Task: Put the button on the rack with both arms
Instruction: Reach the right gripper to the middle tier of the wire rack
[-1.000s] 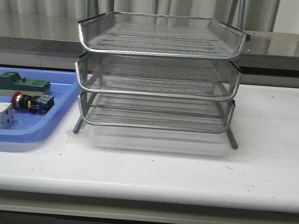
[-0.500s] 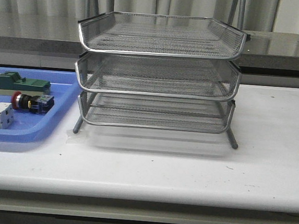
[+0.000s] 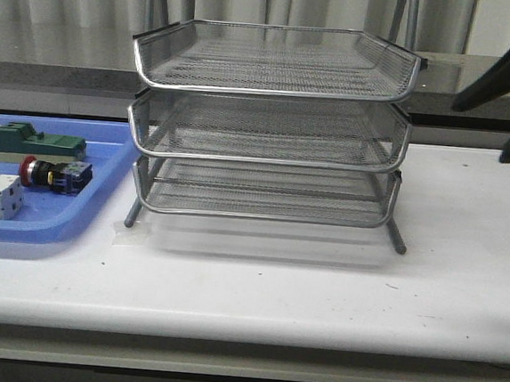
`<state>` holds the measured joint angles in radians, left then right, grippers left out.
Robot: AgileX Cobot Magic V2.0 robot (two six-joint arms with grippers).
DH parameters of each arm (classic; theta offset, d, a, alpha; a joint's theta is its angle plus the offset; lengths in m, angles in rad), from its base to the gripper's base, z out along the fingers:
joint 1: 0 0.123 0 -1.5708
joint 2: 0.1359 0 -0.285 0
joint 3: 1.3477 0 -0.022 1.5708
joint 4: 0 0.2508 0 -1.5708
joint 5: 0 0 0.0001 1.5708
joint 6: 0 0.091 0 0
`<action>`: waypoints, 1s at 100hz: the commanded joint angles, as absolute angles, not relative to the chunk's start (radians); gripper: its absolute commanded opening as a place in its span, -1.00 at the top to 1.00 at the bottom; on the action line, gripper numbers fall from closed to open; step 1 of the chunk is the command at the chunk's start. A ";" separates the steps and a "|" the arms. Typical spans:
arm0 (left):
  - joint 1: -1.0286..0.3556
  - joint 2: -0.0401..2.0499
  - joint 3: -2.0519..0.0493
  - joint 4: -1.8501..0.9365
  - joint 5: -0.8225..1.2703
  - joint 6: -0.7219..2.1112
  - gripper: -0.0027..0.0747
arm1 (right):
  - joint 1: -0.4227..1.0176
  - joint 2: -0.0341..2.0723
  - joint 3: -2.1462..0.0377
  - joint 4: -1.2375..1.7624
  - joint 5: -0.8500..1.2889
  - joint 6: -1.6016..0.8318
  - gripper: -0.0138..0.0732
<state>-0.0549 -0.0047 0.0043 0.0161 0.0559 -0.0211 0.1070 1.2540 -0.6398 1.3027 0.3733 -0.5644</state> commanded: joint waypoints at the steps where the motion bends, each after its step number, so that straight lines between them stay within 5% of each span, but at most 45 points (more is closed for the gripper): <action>1: -0.064 -0.036 0.037 0.016 -0.025 -0.028 0.98 | 0.124 1.288 -0.673 1.545 0.360 -0.792 -0.34; 22: -0.064 -0.036 0.037 0.016 -0.025 -0.028 0.98 | 0.127 1.410 -0.675 1.875 0.472 -1.118 -0.34; 79: -0.064 -0.036 0.037 0.016 -0.025 -0.028 0.98 | 0.127 1.649 -0.831 1.874 0.631 -1.129 -0.34; 100: -0.064 -0.036 0.037 0.016 -0.025 -0.028 0.98 | 0.127 1.672 -0.832 1.874 0.625 -1.130 0.08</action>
